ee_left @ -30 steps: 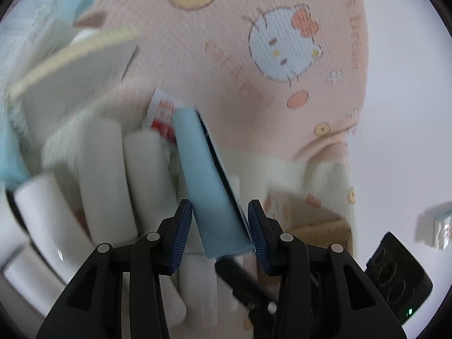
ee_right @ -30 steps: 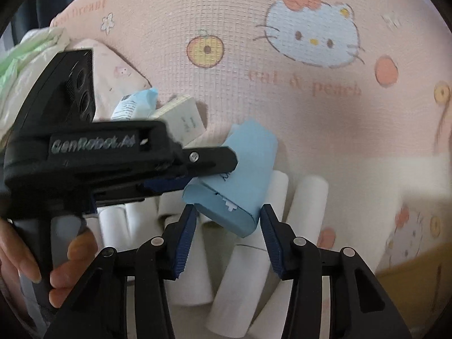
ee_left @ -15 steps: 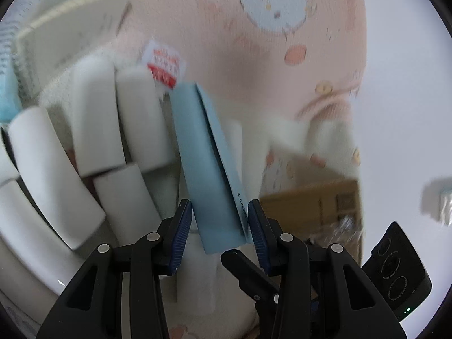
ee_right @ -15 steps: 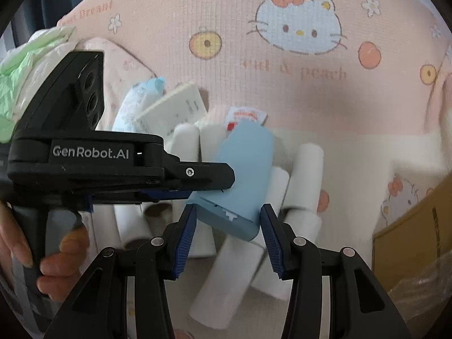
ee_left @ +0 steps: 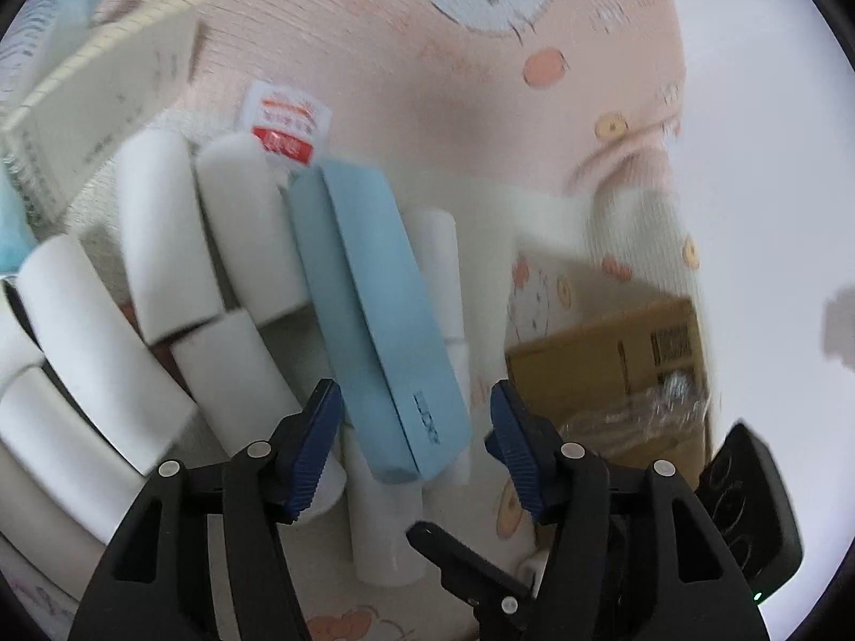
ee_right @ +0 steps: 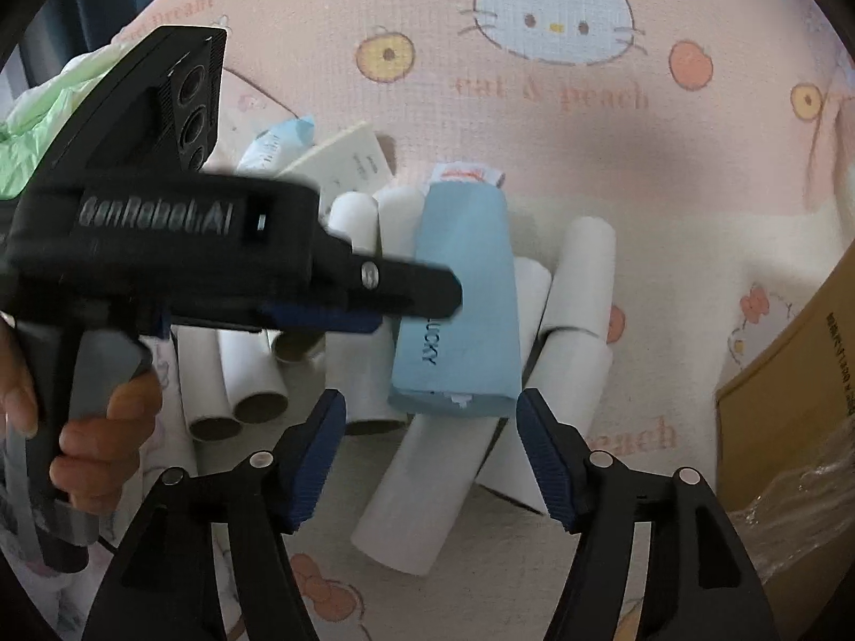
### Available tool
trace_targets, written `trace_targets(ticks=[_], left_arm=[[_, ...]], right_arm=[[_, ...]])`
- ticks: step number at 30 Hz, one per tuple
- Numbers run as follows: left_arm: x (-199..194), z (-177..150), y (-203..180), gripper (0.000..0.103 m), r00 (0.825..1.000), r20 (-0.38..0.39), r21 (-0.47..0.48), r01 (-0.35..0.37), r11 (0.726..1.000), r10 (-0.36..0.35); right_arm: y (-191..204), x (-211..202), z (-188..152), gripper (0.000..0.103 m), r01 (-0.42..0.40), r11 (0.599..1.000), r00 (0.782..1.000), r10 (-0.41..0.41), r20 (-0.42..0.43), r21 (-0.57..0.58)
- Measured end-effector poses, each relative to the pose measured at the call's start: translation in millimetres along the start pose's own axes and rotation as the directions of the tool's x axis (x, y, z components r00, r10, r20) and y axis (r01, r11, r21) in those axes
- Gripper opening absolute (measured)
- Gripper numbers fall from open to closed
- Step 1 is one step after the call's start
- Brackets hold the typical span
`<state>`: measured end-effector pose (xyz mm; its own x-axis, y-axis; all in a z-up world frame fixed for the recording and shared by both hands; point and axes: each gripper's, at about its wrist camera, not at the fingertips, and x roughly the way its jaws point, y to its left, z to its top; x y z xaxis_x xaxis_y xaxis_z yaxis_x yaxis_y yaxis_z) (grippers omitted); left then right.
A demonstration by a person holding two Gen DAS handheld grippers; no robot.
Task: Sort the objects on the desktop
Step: 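Adjust the grip on the LUCKY case with the right gripper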
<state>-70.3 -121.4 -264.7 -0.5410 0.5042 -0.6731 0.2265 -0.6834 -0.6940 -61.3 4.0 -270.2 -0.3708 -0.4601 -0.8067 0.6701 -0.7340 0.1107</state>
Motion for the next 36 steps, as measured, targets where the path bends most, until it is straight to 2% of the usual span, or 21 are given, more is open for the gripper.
trace_targets(ticks=[6,9,14,17,21,26,29,31,33,36], left_arm=[[3,18,26,0.063,0.999,0.029,-0.133,0.049,0.99,-0.045],[6,25,30,0.063,0.996,0.046,-0.172,0.078,0.982,-0.071],[22,31,36,0.062,0.999,0.017,-0.222,0.041,0.974,-0.038],[26,34,40,0.062,0.994,0.021,-0.257,0.105,0.961,-0.103],[30,38,40,0.063,0.99,0.028,-0.277,0.141,0.95,-0.138],[30,40,40,0.062,0.989,0.02,-0.279,0.144,0.949,-0.144],[29,41,40,0.063,0.991,0.013,-0.275,0.131,0.952,-0.133],[30,41,33,0.063,0.994,0.001,-0.243,0.109,0.964,-0.112],[36,39,24,0.063,0.993,-0.043,-0.197,0.102,0.975,-0.113],[43,36,17,0.063,0.996,-0.066,-0.162,0.054,0.985,-0.065]], right_arm=[[4,10,10,0.065,0.061,0.998,0.998,-0.061,-0.023,-0.004],[1,16,17,0.065,0.068,0.997,0.997,-0.067,-0.043,0.025],[-7,26,31,0.065,0.028,0.996,0.998,-0.023,-0.065,0.086],[-10,33,39,0.065,0.03,0.996,0.996,-0.023,-0.085,0.082],[-14,45,46,0.065,0.032,0.996,0.989,-0.02,-0.143,0.079],[-24,53,51,0.065,-0.008,0.995,0.984,0.026,-0.175,0.103],[-24,56,53,0.065,0.0,0.997,0.982,0.016,-0.19,0.082],[-22,59,53,0.064,0.001,0.998,0.98,0.01,-0.199,0.056],[-21,60,52,0.063,0.004,0.999,0.981,0.004,-0.194,0.038],[-24,58,50,0.063,-0.002,0.999,0.985,0.01,-0.172,0.046]])
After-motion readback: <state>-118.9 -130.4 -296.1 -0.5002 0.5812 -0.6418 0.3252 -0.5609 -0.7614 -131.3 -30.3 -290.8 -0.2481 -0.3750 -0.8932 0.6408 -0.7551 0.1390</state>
